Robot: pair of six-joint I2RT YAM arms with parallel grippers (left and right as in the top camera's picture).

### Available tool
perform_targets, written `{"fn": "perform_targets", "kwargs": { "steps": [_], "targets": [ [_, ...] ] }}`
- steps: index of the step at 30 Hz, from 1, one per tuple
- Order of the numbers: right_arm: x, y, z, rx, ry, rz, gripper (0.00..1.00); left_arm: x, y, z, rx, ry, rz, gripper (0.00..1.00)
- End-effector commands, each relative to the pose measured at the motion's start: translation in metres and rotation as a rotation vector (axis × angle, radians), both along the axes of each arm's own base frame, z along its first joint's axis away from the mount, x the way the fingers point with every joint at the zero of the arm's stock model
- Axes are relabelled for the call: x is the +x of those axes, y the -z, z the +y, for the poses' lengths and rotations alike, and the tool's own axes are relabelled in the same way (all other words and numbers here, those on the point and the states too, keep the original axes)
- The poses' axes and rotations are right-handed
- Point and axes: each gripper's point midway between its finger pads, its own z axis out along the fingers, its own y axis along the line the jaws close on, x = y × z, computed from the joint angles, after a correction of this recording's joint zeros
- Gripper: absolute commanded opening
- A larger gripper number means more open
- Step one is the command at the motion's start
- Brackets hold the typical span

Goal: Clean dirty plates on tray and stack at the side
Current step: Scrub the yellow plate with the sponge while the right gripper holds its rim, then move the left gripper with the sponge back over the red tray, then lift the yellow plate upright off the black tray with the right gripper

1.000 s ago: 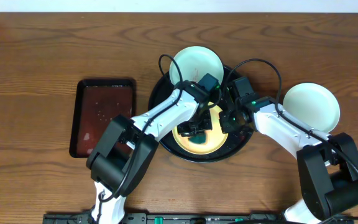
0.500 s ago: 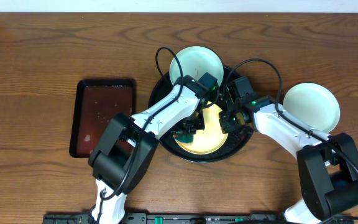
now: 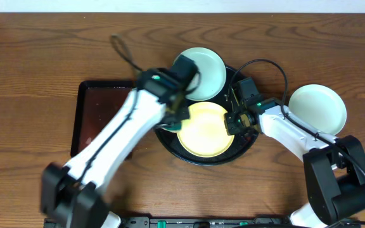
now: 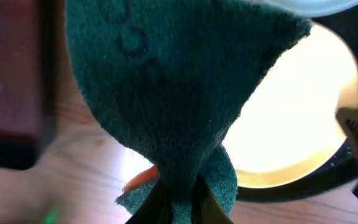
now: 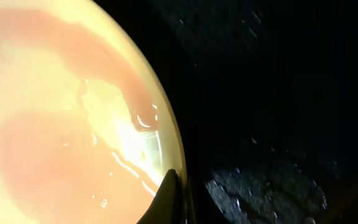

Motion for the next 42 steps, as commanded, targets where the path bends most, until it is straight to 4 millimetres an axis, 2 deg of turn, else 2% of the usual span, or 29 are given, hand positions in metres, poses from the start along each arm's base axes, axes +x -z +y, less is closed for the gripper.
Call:
{"fn": "perform_targets", "kwargs": {
  "steps": [1, 6, 11, 15, 19, 22, 28, 35, 42],
  "targets": [
    [0.007, -0.019, -0.012, -0.04, 0.021, -0.068, 0.01, 0.006, -0.021, 0.043, 0.057, -0.067, -0.052, 0.11],
    [0.016, -0.064, -0.009, -0.003, 0.0, -0.196, 0.01, 0.012, -0.028, 0.098, 0.104, -0.157, -0.052, 0.11],
    [0.022, -0.109, -0.017, -0.054, -0.018, -0.358, 0.01, 0.011, -0.011, 0.139, 0.12, -0.277, -0.009, 0.1],
    [0.024, -0.136, -0.026, -0.157, -0.04, -0.472, 0.01, 0.008, 0.007, 0.159, 0.128, -0.31, 0.013, 0.08],
    [0.023, -0.15, -0.025, -0.207, -0.062, -0.532, 0.01, 0.004, 0.021, 0.17, 0.126, -0.337, 0.034, 0.08],
    [0.022, -0.151, -0.023, -0.216, -0.069, -0.539, 0.01, 0.003, 0.031, 0.174, 0.127, -0.35, 0.038, 0.08],
    [0.024, -0.155, -0.016, -0.238, -0.127, -0.574, 0.01, 0.001, 0.046, 0.17, 0.106, -0.313, 0.046, 0.08],
    [0.019, -0.163, -0.006, -0.377, -0.234, -0.637, 0.01, 0.002, 0.049, 0.17, 0.105, -0.313, 0.042, 0.08],
    [0.004, -0.189, 0.009, -0.634, -0.315, -0.772, 0.01, 0.003, 0.049, 0.17, 0.105, -0.313, 0.038, 0.08]
  ]
}}
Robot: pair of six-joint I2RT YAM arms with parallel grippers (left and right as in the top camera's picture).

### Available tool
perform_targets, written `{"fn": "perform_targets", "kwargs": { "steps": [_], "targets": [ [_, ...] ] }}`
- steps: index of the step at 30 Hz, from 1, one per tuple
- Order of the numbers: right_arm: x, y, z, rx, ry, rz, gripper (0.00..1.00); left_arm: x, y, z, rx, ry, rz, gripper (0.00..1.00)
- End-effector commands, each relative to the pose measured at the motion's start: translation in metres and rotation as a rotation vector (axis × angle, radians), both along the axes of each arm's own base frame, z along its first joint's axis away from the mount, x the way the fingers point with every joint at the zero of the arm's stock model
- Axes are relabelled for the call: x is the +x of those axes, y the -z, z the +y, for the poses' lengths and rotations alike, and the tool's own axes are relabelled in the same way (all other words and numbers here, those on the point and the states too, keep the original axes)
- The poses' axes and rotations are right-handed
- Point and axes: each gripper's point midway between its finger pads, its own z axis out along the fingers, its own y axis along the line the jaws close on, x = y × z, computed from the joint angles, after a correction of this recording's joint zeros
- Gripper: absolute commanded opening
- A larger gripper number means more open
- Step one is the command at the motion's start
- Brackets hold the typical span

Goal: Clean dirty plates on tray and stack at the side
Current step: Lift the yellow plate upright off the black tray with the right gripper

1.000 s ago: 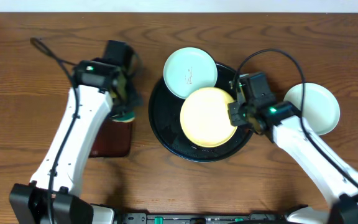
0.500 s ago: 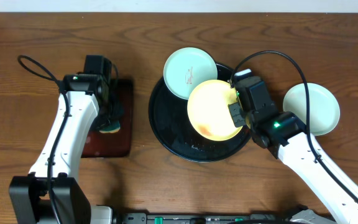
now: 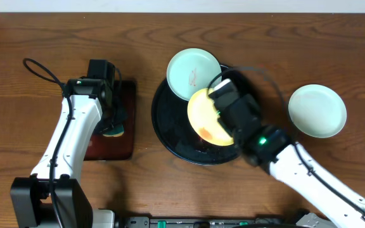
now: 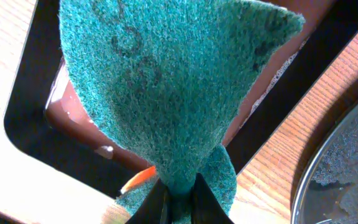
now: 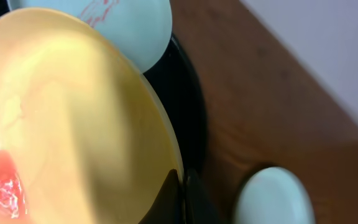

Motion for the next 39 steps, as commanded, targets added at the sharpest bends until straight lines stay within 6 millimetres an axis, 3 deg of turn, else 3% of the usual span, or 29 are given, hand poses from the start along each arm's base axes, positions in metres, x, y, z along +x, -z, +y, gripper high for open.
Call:
{"fn": "perform_targets", "kwargs": {
  "steps": [1, 7, 13, 39],
  "targets": [
    [-0.003, -0.029, -0.007, -0.164, 0.042, -0.146, 0.01, -0.001, -0.001, 0.001, 0.002, 0.007, -0.005, 0.08],
    [-0.016, -0.05, 0.0, -0.253, 0.067, -0.264, 0.01, -0.001, -0.001, 0.001, 0.002, 0.007, -0.004, 0.08],
    [-0.022, -0.058, 0.005, -0.281, 0.072, -0.312, 0.01, -0.001, -0.001, 0.001, 0.002, 0.007, -0.004, 0.08],
    [-0.021, -0.064, 0.011, -0.265, 0.064, -0.336, 0.01, -0.002, -0.001, 0.001, 0.002, 0.007, 0.001, 0.08]
  ]
}}
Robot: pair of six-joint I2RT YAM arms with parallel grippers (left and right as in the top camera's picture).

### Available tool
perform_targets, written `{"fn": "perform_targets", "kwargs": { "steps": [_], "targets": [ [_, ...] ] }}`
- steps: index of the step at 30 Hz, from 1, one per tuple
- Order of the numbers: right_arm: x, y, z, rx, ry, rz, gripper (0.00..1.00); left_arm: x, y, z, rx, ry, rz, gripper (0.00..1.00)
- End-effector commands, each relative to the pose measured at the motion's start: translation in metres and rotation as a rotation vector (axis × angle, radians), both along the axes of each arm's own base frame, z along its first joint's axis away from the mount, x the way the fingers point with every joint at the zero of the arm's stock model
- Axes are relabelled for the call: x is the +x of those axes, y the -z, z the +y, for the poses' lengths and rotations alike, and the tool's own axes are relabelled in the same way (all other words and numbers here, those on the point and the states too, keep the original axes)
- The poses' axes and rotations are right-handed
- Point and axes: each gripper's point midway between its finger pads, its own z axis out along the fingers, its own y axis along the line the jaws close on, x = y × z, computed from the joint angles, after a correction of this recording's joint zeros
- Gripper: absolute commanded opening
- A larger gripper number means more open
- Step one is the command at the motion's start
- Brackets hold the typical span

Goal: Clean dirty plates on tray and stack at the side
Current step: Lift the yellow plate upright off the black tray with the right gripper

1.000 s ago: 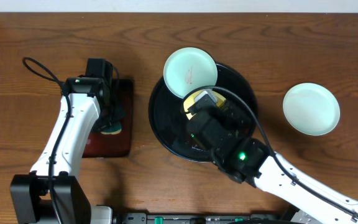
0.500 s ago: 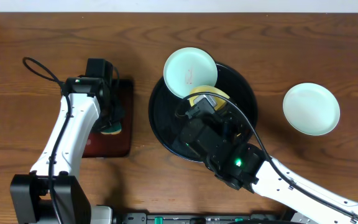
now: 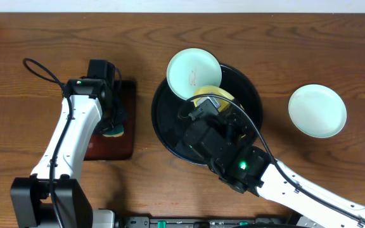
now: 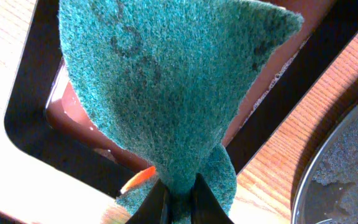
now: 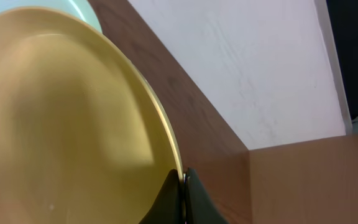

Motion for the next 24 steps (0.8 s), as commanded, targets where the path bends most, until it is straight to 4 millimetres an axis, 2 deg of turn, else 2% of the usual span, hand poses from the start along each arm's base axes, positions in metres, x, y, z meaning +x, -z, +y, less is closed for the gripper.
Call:
{"fn": "perform_targets", "kwargs": {
  "steps": [1, 24],
  "targets": [
    [-0.0002, -0.0129, 0.0005, 0.02, 0.01, -0.043, 0.01, -0.0018, -0.0013, 0.0015, 0.002, 0.006, 0.0, 0.08],
    [0.0009, -0.0151, 0.0023, -0.004, -0.004, -0.044, 0.01, -0.0025, -0.0012, 0.0015, 0.002, 0.01, 0.003, 0.08]
  ]
}}
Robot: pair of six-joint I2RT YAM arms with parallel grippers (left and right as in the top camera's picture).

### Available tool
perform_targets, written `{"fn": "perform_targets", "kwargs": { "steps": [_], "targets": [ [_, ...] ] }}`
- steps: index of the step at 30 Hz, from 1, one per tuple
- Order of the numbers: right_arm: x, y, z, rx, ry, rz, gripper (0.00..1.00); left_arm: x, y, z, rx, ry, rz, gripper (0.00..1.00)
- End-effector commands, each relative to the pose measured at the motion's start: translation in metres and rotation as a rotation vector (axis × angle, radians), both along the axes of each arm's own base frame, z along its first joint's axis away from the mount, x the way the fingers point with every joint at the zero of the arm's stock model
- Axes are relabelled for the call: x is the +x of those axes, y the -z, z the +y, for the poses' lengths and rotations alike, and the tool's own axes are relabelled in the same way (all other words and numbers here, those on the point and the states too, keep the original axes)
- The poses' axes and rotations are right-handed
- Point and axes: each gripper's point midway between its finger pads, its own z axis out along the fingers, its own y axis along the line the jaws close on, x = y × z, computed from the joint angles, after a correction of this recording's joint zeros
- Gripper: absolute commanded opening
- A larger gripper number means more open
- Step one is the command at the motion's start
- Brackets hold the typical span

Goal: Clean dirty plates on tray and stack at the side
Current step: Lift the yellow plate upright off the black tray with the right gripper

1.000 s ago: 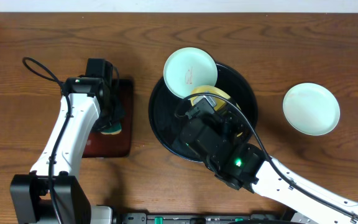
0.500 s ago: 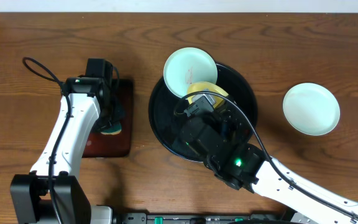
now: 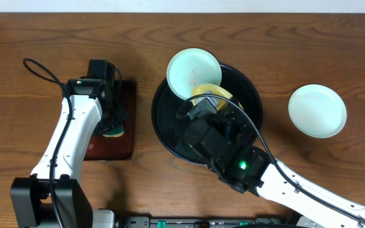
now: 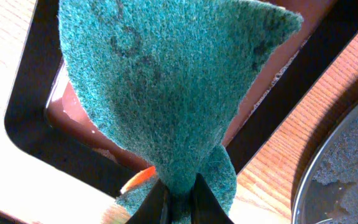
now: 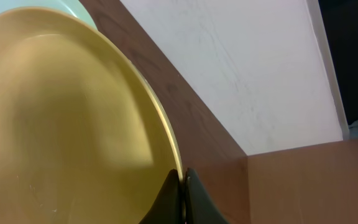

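Observation:
My right gripper (image 5: 182, 180) is shut on the rim of the yellow plate (image 5: 67, 118), which it holds lifted and tilted over the round black tray (image 3: 170, 136); overhead only the plate's top (image 3: 206, 93) shows past the arm. A pale green plate (image 3: 193, 75) with a red smear leans on the tray's far left rim. Another pale green plate (image 3: 317, 111) lies on the table at the right. My left gripper (image 4: 178, 190) is shut on the green scouring pad (image 4: 166, 93), held over the dark rectangular dish (image 3: 125, 136) at the left.
The rectangular dish holds reddish water (image 4: 73, 118). An orange scrap (image 4: 135, 179) shows by the pad's lower edge. A black cable (image 3: 40, 69) loops at the far left. A white wall (image 5: 247, 68) stands beyond the table's far edge.
Almost nothing differs. The right gripper still holds the yellow plate tilted over the tray, shifted very slightly. The left gripper and pad stay over the rectangular dish.
At first the left gripper held the pad by the yellow plate lying in the tray, the right gripper pinching its rim. Then the left arm stood over the rectangular dish and the plate was lifted. Later the plate was tilted steeply, and stays so now.

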Motion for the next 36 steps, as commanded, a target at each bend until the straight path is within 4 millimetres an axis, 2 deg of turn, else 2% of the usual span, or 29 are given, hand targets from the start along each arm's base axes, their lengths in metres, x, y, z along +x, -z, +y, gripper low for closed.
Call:
{"fn": "perform_targets", "kwargs": {
  "steps": [1, 10, 13, 15, 17, 20, 23, 24, 26, 28, 30, 33, 36],
  "targets": [
    [-0.002, -0.011, -0.001, 0.004, 0.011, -0.032, 0.01, -0.002, -0.001, 0.001, 0.002, 0.009, 0.002, 0.08],
    [0.0, -0.013, 0.0, -0.066, -0.019, -0.022, 0.01, -0.002, -0.001, 0.001, 0.002, 0.009, 0.002, 0.08],
    [-0.004, -0.006, 0.015, -0.099, -0.113, 0.028, 0.01, -0.002, -0.001, 0.001, 0.002, 0.009, 0.001, 0.08],
    [-0.002, -0.014, 0.009, -0.158, -0.086, -0.003, 0.01, -0.002, -0.001, 0.001, 0.002, 0.009, 0.001, 0.08],
    [0.004, -0.027, 0.001, -0.088, -0.009, -0.074, 0.01, -0.002, -0.001, 0.001, 0.002, 0.009, 0.001, 0.08],
    [0.001, -0.023, 0.013, -0.141, -0.088, -0.038, 0.01, -0.002, -0.001, 0.001, 0.002, 0.009, 0.001, 0.08],
    [0.006, -0.037, -0.002, -0.143, 0.01, -0.104, 0.01, -0.003, -0.001, 0.002, 0.002, 0.01, 0.006, 0.08],
    [0.007, -0.038, -0.001, -0.12, 0.011, -0.11, 0.01, -0.003, -0.001, 0.002, 0.002, 0.009, 0.006, 0.08],
    [0.001, -0.026, 0.012, -0.188, -0.084, -0.047, 0.01, -0.003, -0.001, 0.002, 0.002, 0.01, 0.005, 0.08],
    [0.0, -0.027, 0.008, -0.23, -0.073, -0.046, 0.01, -0.003, -0.001, 0.002, 0.002, 0.009, 0.005, 0.08],
    [0.004, -0.031, 0.003, -0.133, -0.02, -0.082, 0.01, -0.003, -0.001, 0.001, 0.002, 0.01, 0.005, 0.08],
    [-0.003, -0.017, 0.017, -0.128, -0.102, -0.02, 0.01, -0.003, -0.001, 0.002, 0.002, 0.009, 0.005, 0.08],
    [-0.001, -0.018, 0.006, -0.018, -0.016, -0.052, 0.01, -0.004, -0.001, 0.002, 0.003, 0.014, 0.01, 0.08]
  ]
}}
